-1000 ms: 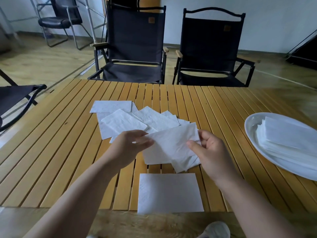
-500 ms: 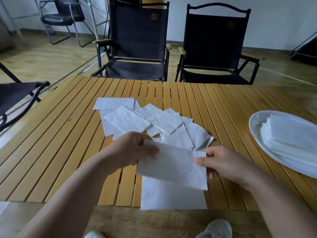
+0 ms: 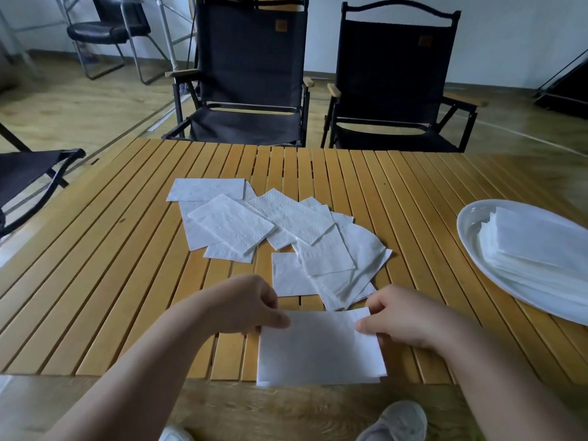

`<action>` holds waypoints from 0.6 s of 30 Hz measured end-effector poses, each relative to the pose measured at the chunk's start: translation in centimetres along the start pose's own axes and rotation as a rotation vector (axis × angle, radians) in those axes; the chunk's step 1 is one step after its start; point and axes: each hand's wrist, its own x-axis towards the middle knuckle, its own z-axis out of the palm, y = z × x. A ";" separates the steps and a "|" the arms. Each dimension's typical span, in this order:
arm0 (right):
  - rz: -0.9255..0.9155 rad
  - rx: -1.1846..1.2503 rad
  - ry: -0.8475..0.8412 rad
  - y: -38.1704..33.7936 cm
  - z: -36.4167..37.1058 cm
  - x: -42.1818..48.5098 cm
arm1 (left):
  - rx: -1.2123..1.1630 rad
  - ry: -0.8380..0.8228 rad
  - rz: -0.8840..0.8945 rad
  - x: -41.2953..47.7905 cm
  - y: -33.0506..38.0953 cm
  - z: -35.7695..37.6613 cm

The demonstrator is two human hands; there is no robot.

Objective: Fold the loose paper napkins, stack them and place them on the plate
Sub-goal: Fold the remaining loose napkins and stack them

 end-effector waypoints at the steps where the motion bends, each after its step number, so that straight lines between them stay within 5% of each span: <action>1: 0.000 -0.013 0.002 -0.1 0.1 0.0 | 0.024 0.009 -0.006 0.1 0.0 0.1; 11: 0.045 -0.072 0.079 -0.3 0.6 0.4 | 0.223 0.063 -0.069 0.9 0.2 0.4; 18: -0.121 0.071 0.306 -0.9 0.7 0.9 | 0.277 0.456 0.124 1.6 0.3 0.5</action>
